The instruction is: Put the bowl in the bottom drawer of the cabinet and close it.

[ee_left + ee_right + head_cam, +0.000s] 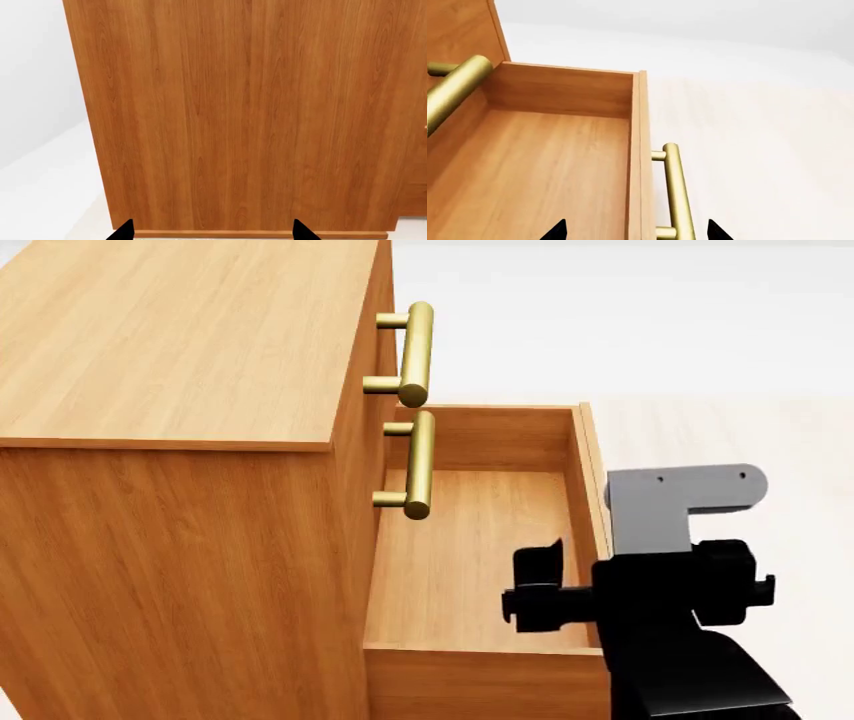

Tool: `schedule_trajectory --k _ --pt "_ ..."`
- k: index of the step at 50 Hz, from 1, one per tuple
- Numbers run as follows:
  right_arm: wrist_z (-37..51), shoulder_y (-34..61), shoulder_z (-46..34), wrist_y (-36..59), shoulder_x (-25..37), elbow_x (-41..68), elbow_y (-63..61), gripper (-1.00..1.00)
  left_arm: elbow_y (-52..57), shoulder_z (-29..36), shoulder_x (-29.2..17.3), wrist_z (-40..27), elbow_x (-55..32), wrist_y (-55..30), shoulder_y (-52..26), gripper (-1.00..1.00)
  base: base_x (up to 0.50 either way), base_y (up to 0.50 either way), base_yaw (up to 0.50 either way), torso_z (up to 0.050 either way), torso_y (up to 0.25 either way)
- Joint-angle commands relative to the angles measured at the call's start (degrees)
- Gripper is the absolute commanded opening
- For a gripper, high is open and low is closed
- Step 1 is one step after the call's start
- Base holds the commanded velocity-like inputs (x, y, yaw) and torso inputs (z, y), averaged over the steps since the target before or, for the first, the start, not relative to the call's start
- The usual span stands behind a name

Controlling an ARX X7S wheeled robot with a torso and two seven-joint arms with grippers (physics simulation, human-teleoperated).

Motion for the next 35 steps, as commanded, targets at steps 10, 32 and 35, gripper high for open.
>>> schedule_trajectory --k 10,32,35 --pt "-0.1 0.8 1.7 0.8 -0.8 1.4 5.5 1.00 0.4 0.3 -0.5 -0.5 -0.4 -0.2 0.1 1.00 0.00 0.00 0.00 0.000 0.000" --pt "0.3 -0.1 1.7 -1.7 -1.0 1.1 11.1 1.00 -0.9 0.8 -0.5 -0.7 -0.6 0.5 -0.5 1.00 0.00 0.00 0.00 0.000 0.000" --pt "0.3 -0.2 1.7 -2.1 -1.0 1.1 11.7 1.00 -1.2 0.8 -0.5 -0.7 -0.7 0.8 -0.6 1.00 0.00 0.00 0.00 0.000 0.000"
